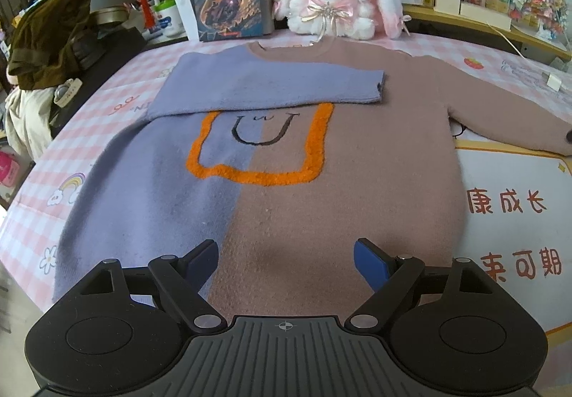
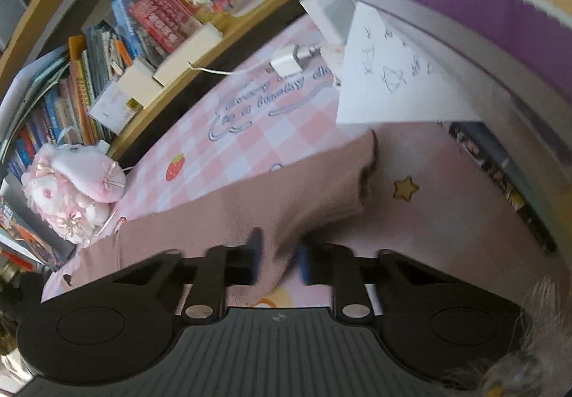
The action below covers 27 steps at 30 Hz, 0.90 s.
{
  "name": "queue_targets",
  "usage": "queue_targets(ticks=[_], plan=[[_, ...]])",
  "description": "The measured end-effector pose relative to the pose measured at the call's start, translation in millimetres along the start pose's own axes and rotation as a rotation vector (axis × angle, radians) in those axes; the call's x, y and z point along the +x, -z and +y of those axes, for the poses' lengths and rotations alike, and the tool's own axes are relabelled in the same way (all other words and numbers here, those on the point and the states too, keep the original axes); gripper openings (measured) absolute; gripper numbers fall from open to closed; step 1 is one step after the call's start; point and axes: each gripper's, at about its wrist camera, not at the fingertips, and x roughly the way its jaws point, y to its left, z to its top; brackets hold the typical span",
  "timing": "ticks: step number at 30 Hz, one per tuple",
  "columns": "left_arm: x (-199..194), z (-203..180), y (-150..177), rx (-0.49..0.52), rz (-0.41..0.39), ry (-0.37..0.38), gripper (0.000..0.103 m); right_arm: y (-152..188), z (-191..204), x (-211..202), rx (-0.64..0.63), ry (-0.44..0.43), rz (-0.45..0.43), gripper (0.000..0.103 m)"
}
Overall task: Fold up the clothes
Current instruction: 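Lift and fold the mauve sleeve across the sweater front with the right gripper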
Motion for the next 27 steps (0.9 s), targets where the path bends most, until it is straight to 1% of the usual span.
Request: queue_targets(ticks=[1, 5, 15, 19, 23, 27], plan=[[-0.4, 0.4, 0.4, -0.002, -0.001, 0.000, 0.086, -0.3, -0.5, 0.5, 0.008, -0.002, 0.005, 0.007], [-1.7, 1.3, 1.8, -0.008, -0.007, 0.004, 0.086, -3.8, 4.6, -4.8, 0.000, -0.031, -0.013, 0.006], [-4.8, 13.3, 6.0, -0.020, -0.045, 0.024, 0.086, -13.0, 42.3, -23.8, -0.031, -0.142, -0.077, 0.006], [-6.8, 25.6, 7.1, -0.035, -0.072, 0.041, 0.086, -10.9, 67.7, -27.1, -0.069, -0.189, -0.078, 0.006], [-7.5, 41.8, 8.8, -0.039, -0.107, 0.066, 0.086, -4.8, 101.5, -28.2, -0.112, -0.235, -0.082, 0.006], [-4.5, 63.5, 9.6, -0.026, -0.136, 0.099, 0.086, 9.8, 138.0, -27.9, -0.146, -0.268, -0.092, 0.006]])
